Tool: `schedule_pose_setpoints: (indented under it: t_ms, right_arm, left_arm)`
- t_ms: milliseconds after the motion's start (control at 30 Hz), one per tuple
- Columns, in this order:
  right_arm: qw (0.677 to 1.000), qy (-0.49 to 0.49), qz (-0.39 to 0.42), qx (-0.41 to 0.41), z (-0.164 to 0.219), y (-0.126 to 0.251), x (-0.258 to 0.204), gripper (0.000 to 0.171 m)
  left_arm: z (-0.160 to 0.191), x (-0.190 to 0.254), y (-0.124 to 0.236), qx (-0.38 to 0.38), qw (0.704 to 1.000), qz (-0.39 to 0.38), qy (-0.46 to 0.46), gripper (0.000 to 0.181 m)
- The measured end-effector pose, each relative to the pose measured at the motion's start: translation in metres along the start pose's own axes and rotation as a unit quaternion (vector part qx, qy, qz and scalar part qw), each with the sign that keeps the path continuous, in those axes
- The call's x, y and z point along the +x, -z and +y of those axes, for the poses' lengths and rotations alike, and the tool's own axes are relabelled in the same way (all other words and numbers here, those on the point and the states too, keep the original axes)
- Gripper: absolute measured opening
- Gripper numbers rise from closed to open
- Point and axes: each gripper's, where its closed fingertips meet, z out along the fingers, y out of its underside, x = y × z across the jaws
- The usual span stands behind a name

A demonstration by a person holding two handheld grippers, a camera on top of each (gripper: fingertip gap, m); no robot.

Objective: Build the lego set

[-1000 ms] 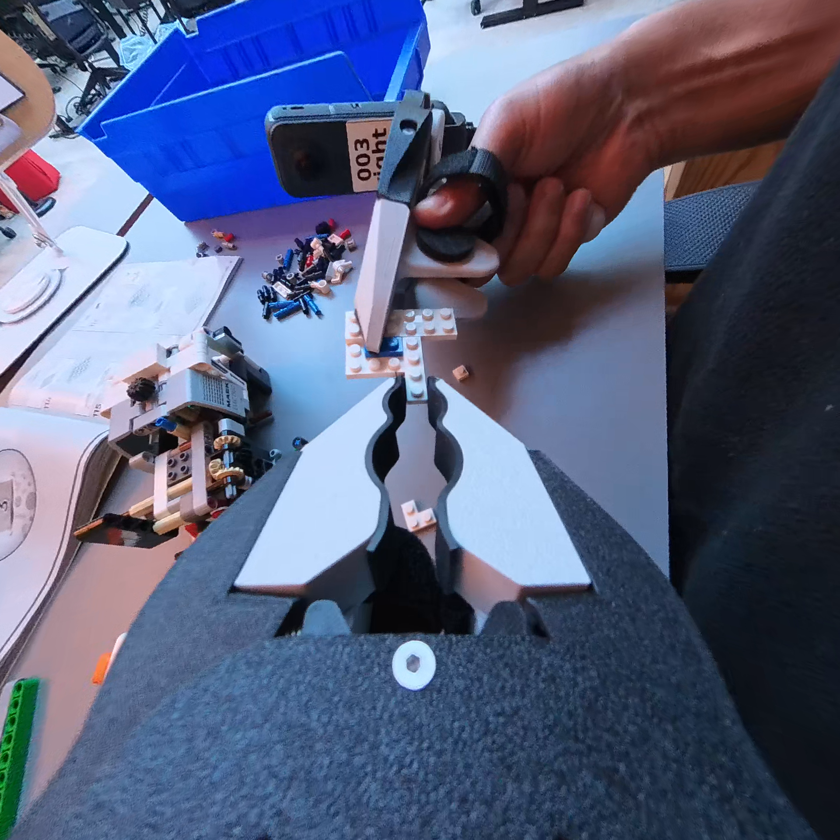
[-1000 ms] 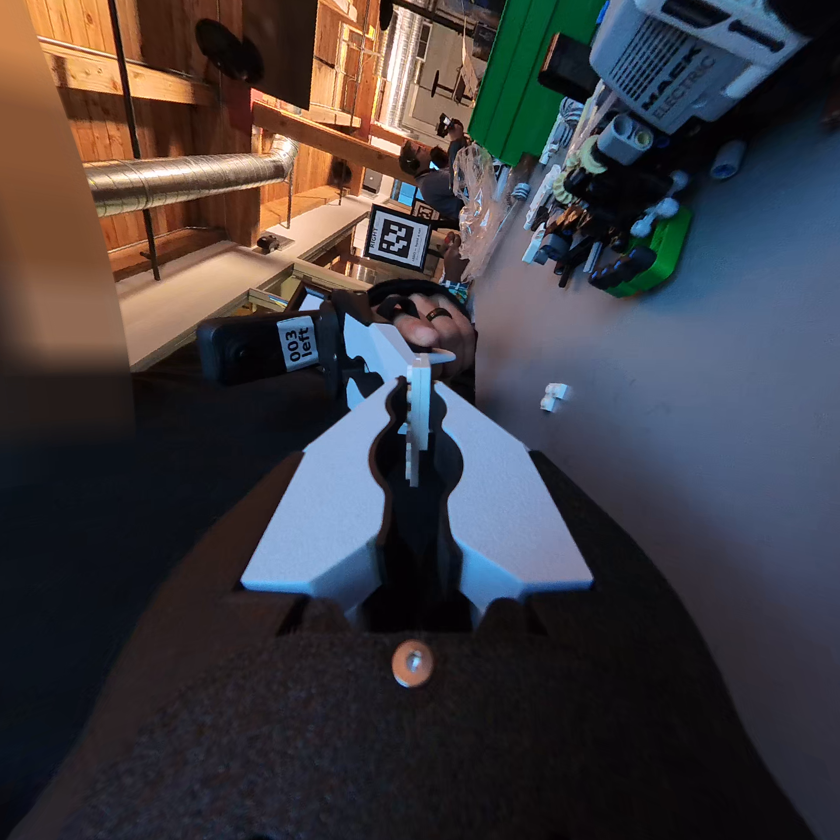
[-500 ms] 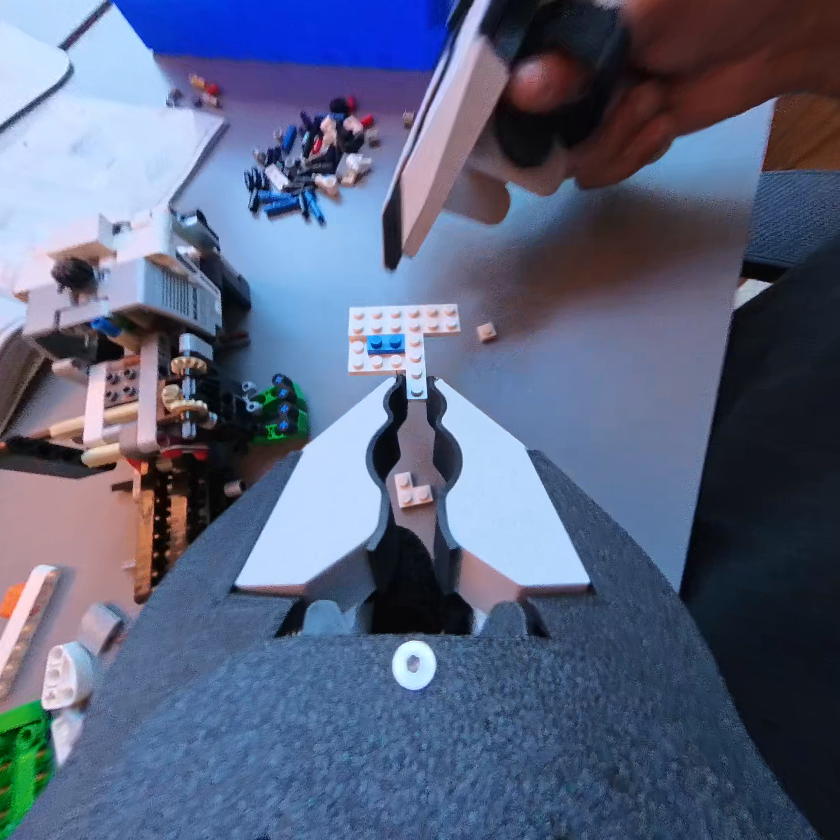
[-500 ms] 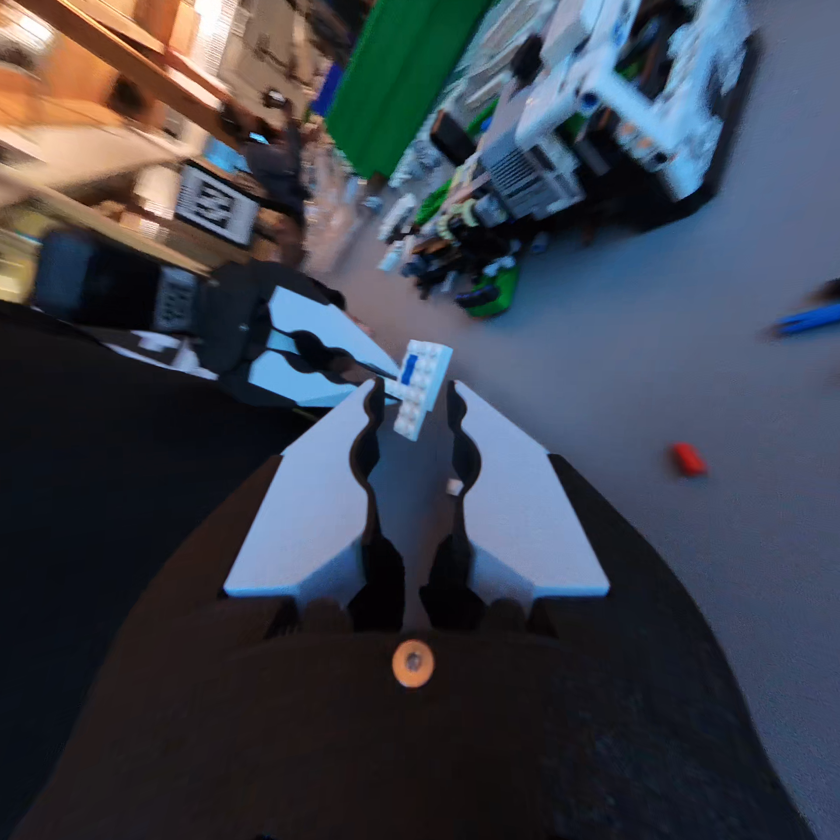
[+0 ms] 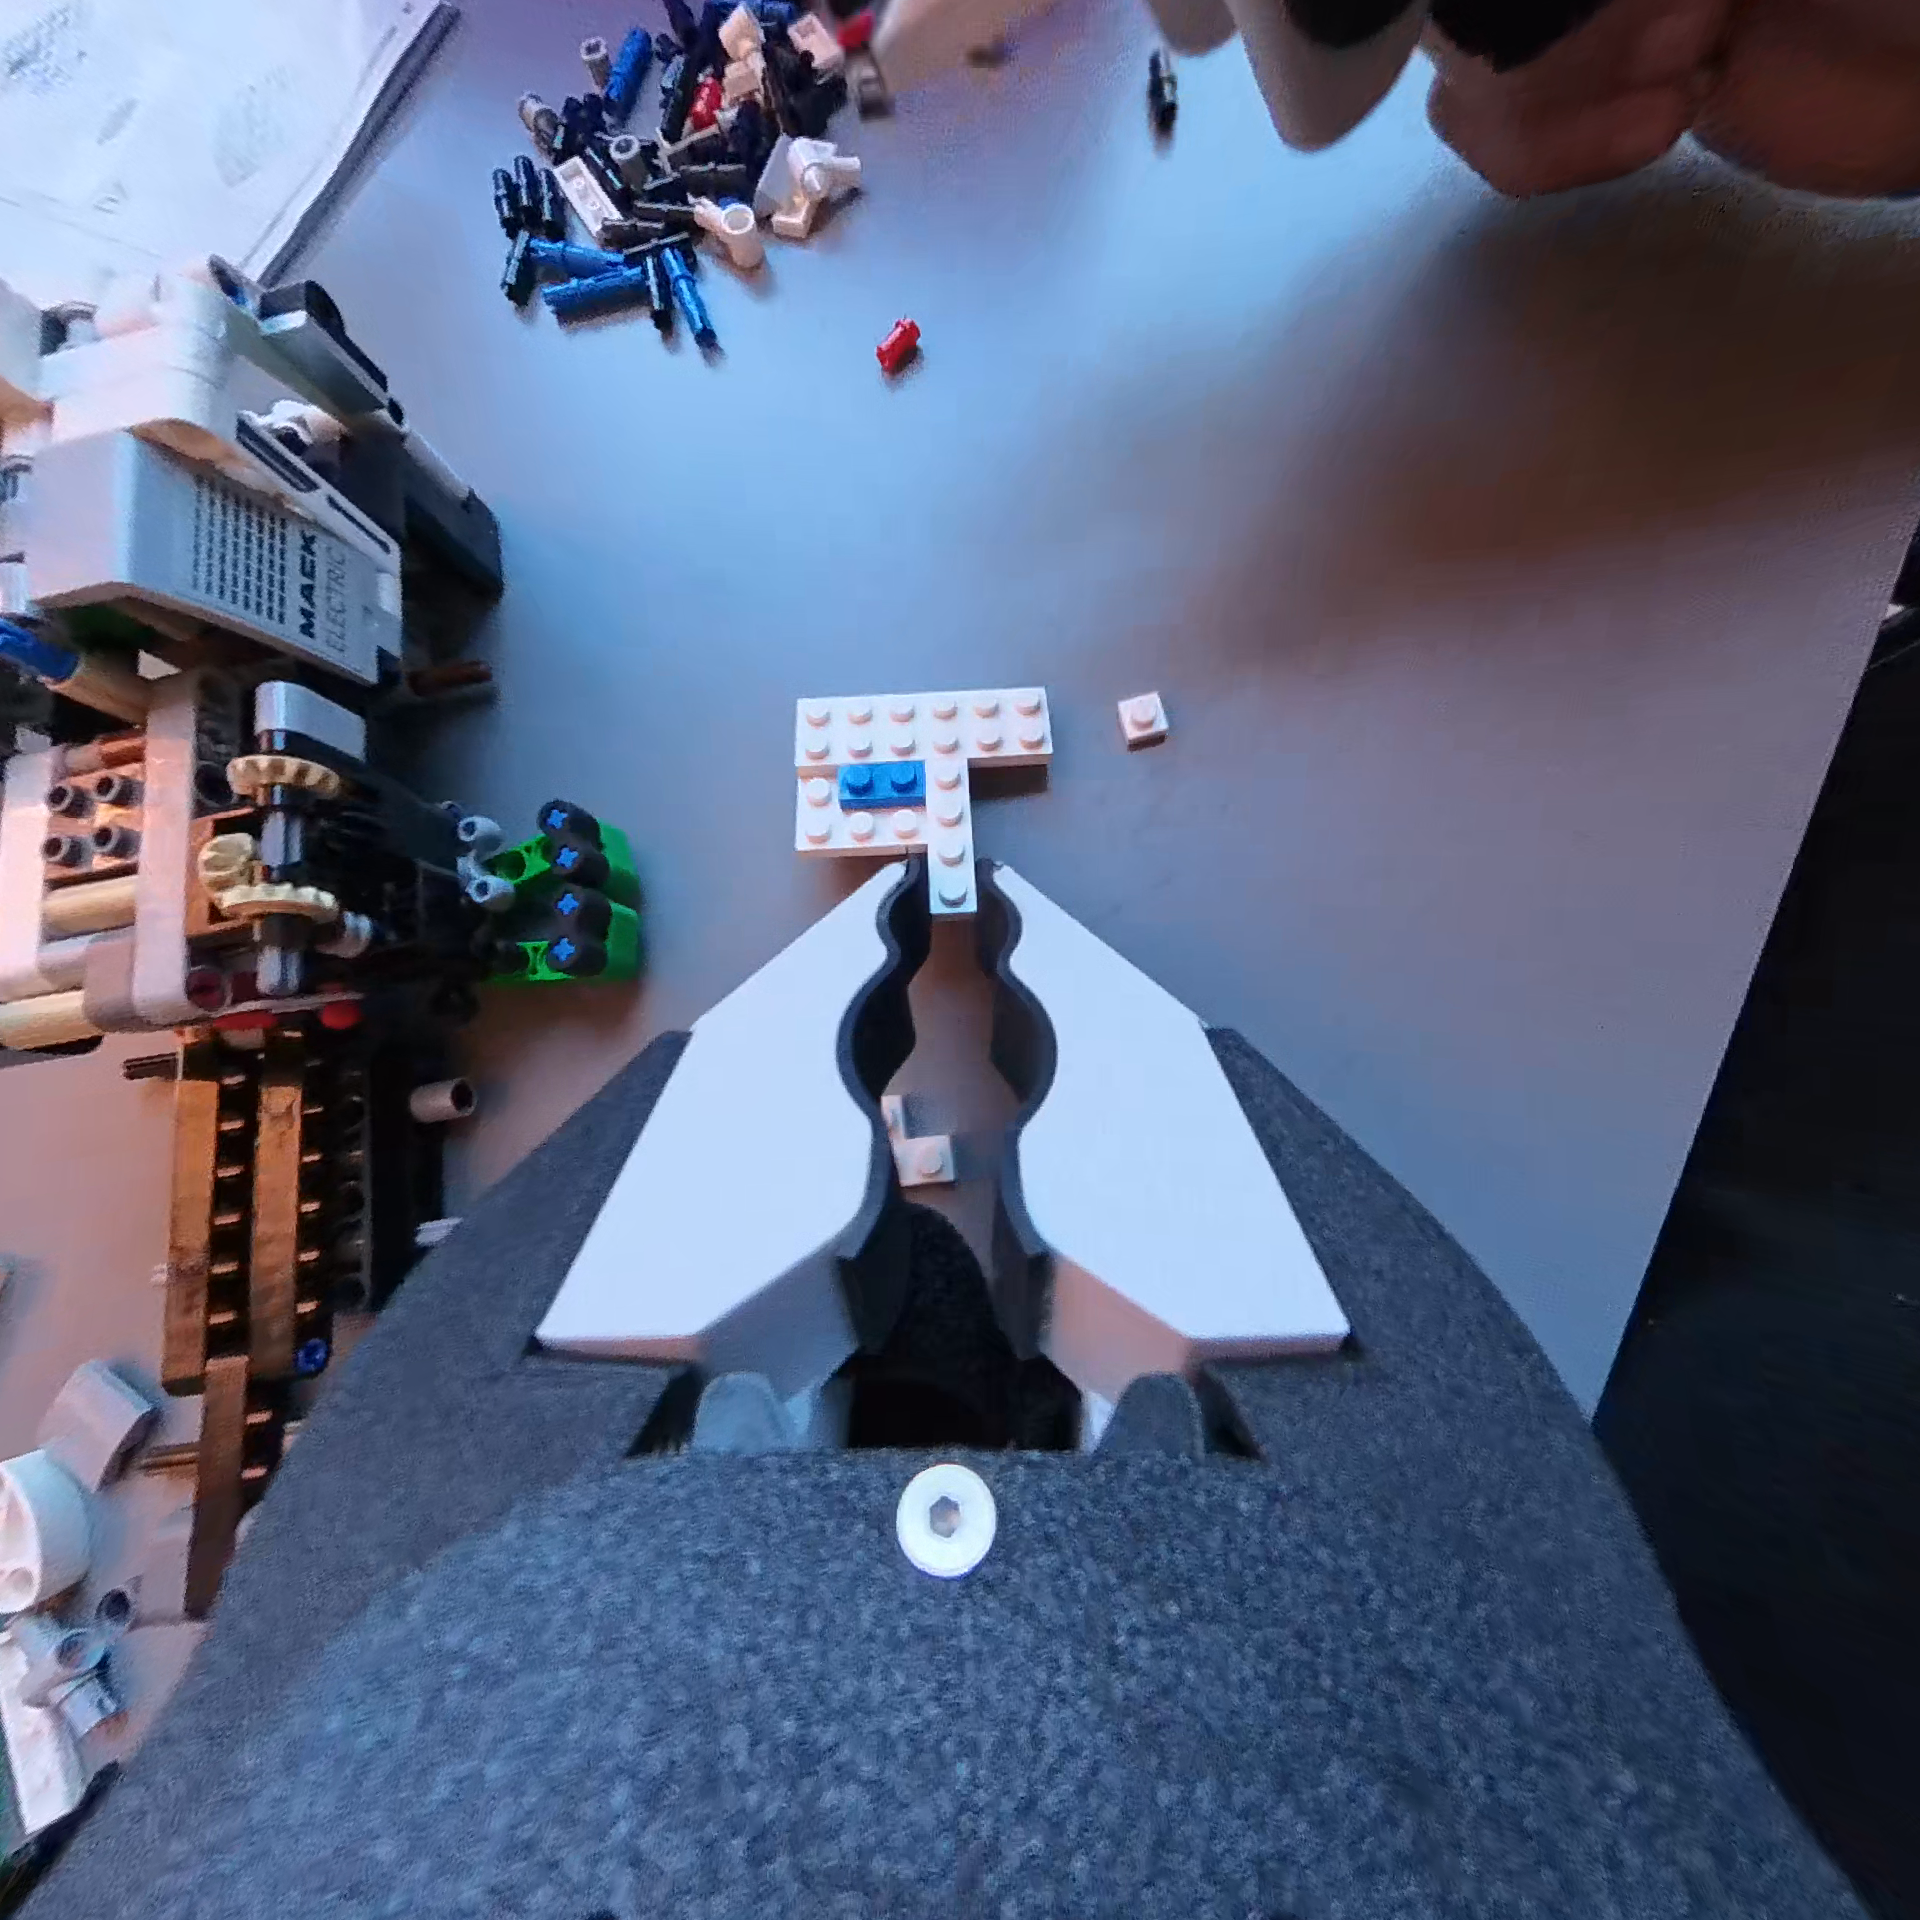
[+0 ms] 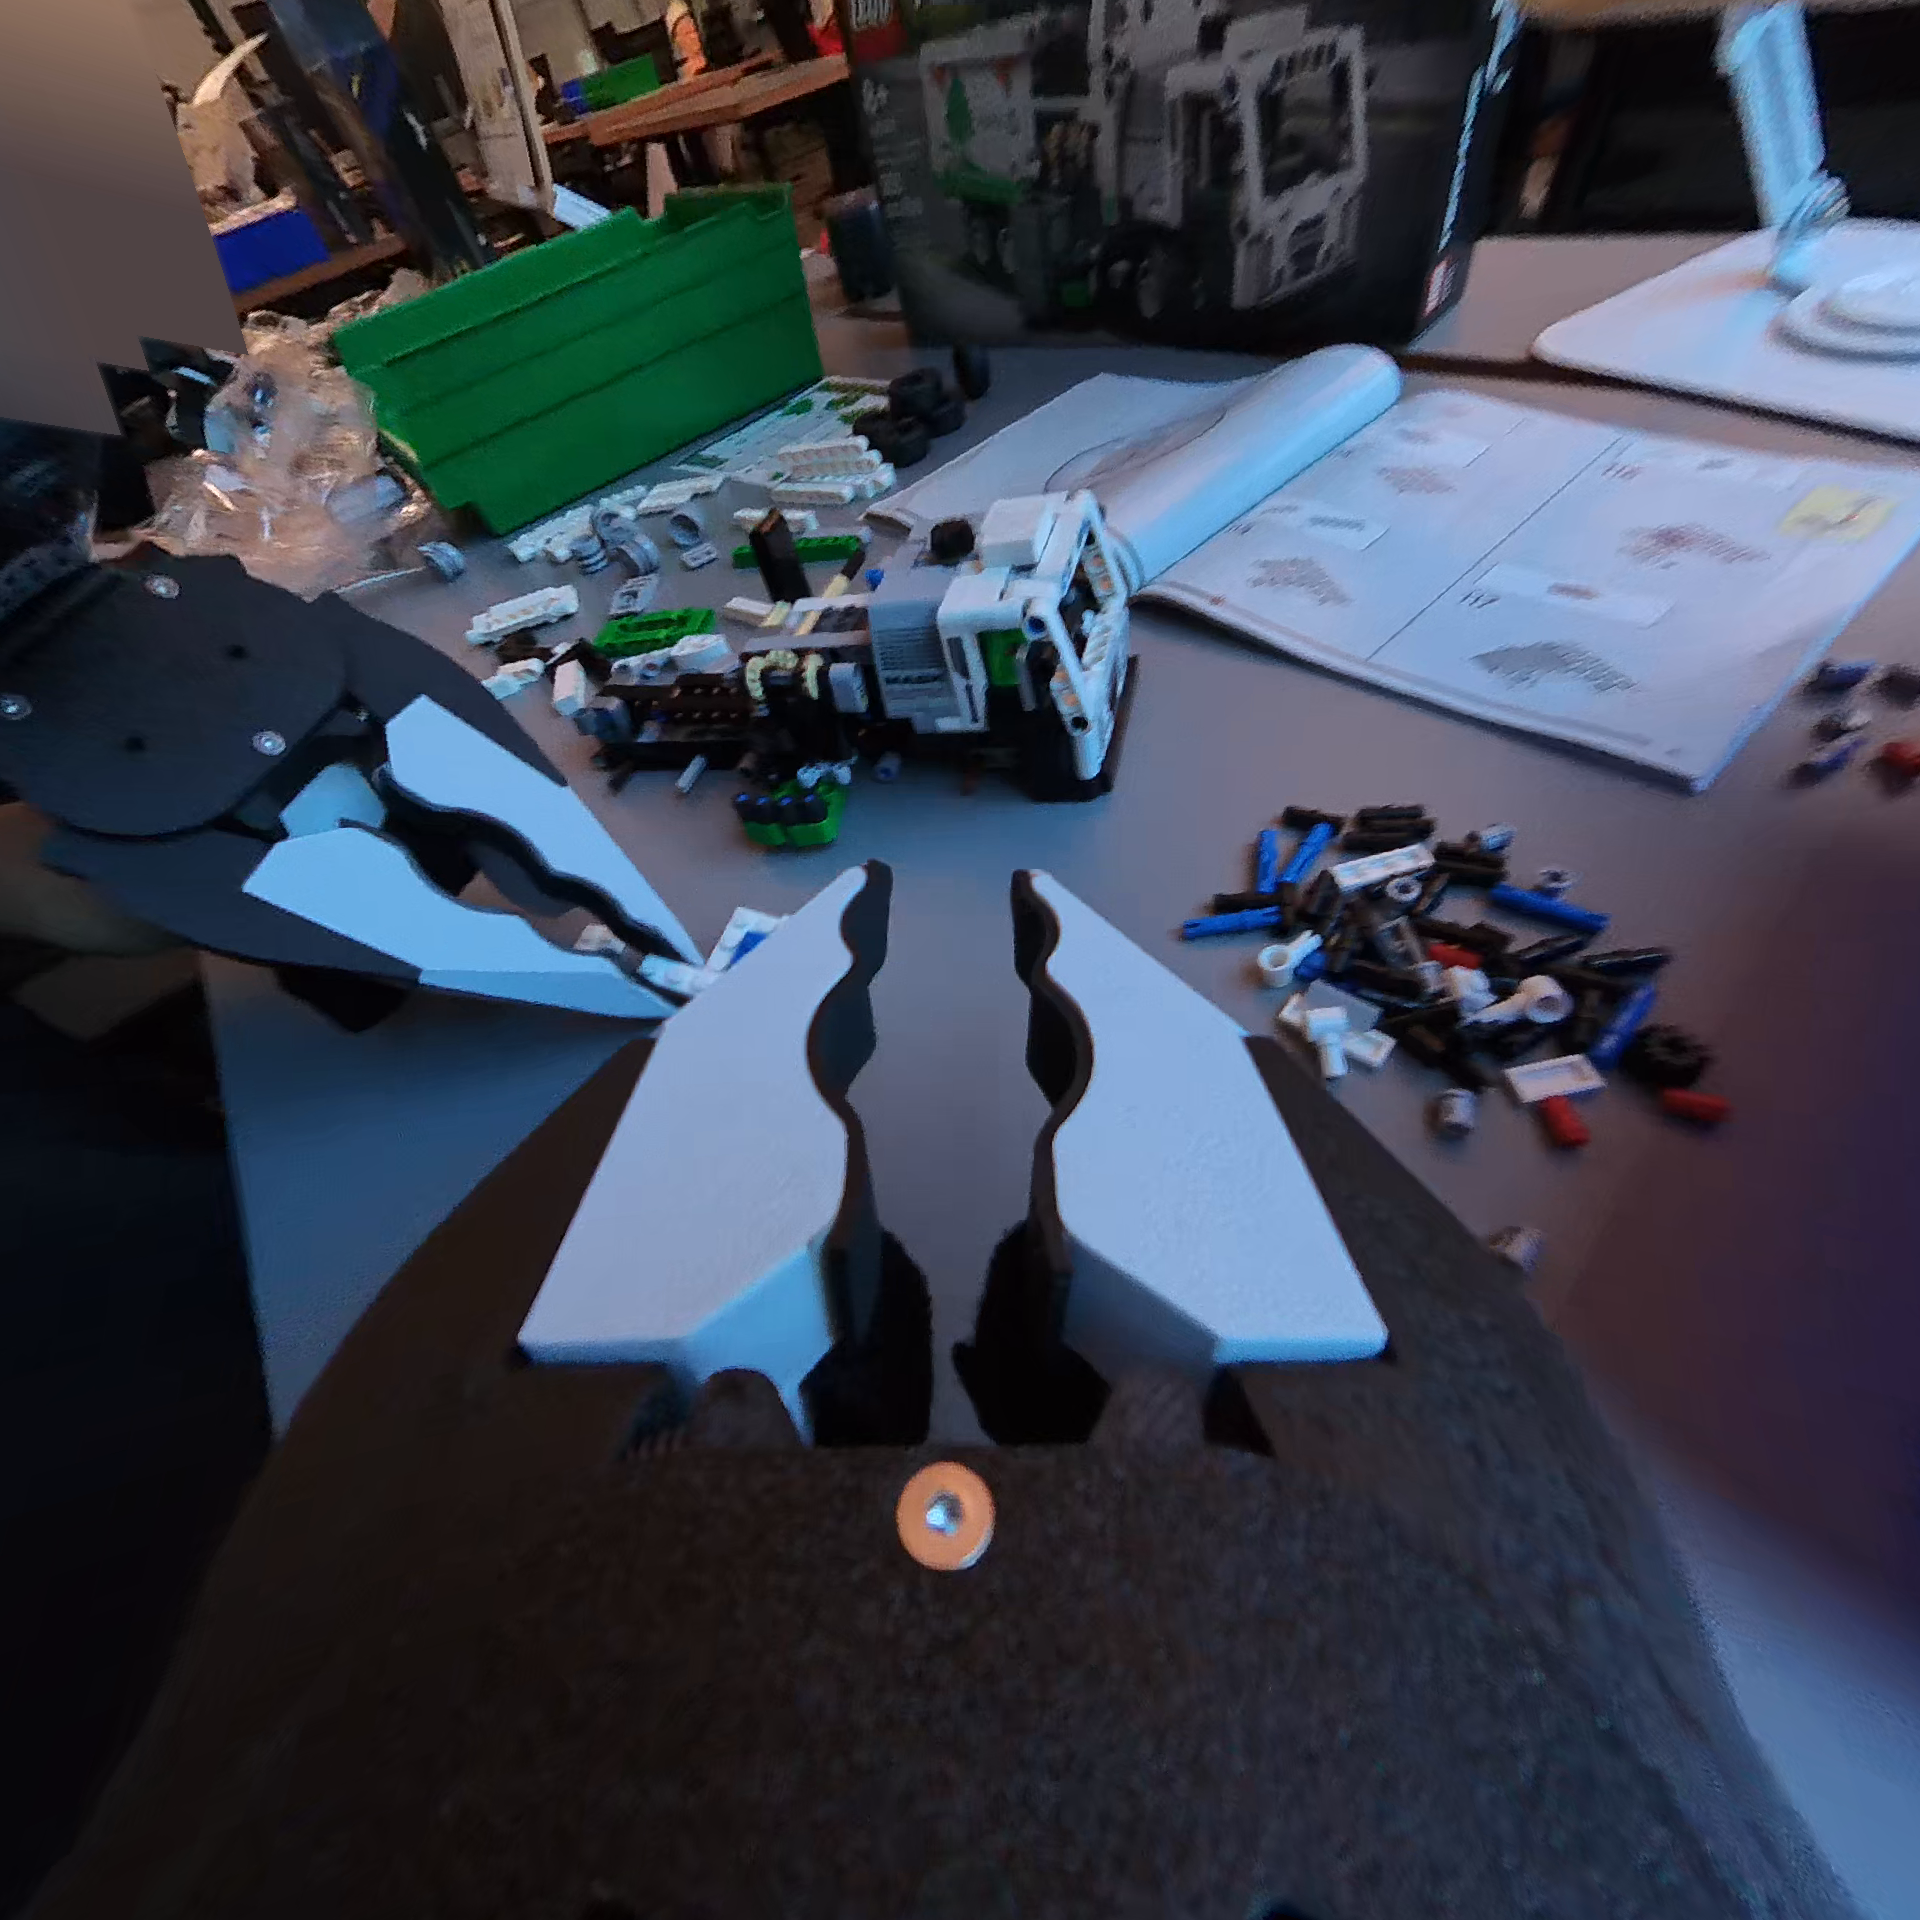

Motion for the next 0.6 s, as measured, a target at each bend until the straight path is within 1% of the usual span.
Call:
schedule_pose_setpoints:
  t_ms: [133,200,267,333,367,500,600]
  right_arm:
    - [0.997,0.047,0.009,0.068,-0.023,0.011,0.001,0.018]
    - [0.995,0.058,0.023,0.081,-0.028,0.016,0.005,0.018]
    - [0.994,0.056,0.026,0.093,-0.028,0.019,0.006,0.017]
    - [0.995,0.038,0.011,0.096,-0.025,0.02,0.003,0.016]
    - [0.995,0.031,0.001,0.096,-0.024,0.02,0.0,0.016]
    - [0.994,0.034,-0.003,0.104,-0.026,0.023,-0.002,0.016]
    - [0.995,0.034,-0.008,0.089,-0.021,0.017,-0.003,0.016]
  left_arm:
    - [0.001,0.0,-0.001,-0.006,1.0,-0.005,0.005,0.006]
    - [0.001,0.0,-0.001,-0.009,1.0,-0.011,0.009,0.006]
    - [0.002,-0.001,0.0,-0.011,1.0,-0.02,0.016,0.015]
    - [0.004,-0.003,0.007,-0.013,0.999,-0.031,0.031,0.024]
    - [0.005,-0.005,0.013,-0.009,0.998,-0.036,0.041,0.025]
    - [0.017,-0.019,0.043,0.017,0.992,-0.065,0.107,0.025]
    - [0.031,-0.021,0.048,0.011,0.986,-0.061,0.152,0.026]
